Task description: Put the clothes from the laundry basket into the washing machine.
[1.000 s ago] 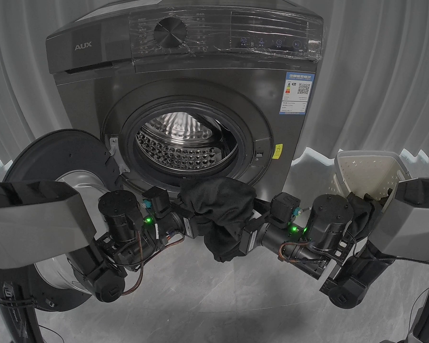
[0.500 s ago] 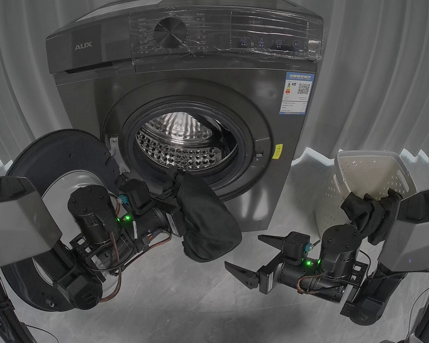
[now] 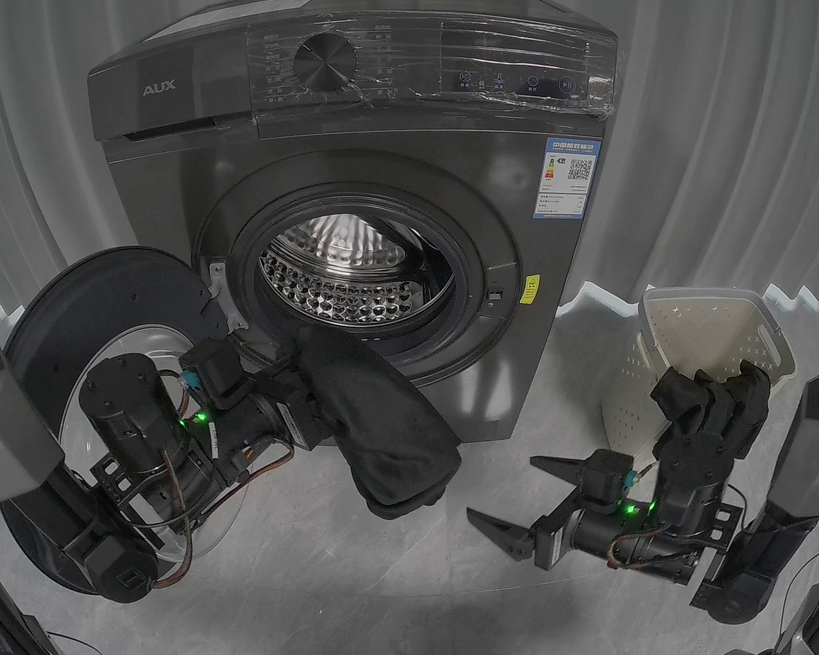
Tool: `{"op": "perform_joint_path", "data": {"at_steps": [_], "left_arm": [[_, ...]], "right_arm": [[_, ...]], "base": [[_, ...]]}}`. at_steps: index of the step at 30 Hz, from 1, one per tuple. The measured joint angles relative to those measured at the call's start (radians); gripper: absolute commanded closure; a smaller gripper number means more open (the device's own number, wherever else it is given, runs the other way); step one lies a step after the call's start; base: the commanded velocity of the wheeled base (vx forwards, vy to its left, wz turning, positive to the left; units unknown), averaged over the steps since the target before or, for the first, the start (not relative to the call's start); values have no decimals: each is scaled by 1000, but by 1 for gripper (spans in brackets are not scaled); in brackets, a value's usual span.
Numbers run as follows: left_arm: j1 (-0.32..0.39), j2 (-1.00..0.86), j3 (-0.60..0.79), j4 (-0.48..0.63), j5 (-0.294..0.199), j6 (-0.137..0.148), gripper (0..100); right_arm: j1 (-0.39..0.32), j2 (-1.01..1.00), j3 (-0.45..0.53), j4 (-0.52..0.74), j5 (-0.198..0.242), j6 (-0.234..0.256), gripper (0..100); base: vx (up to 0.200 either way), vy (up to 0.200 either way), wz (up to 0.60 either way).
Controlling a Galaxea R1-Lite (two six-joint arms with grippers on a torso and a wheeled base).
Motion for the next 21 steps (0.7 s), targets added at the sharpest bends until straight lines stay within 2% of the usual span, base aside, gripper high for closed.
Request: {"op": "perform_joint_path", "data": {"at_steps": [8,13,16,21], "left_arm": [[0,-64,60,2,88,19,100],[7,-83,75,3,158,22,100],[8,-84,77,3,167,22,100],[8,-77,74,3,164,15,100]], "right_arm": [[-142,-95,30,-7,-10,8,0],[-186,-124,35,-9,-9,11,0],[-191,-138,36,-9,-8,12,0],[-191,-148,38,-9,-9,14,0]], "base": [[0,0,0],[0,0,0],[0,0,0],[0,200,0]]}}
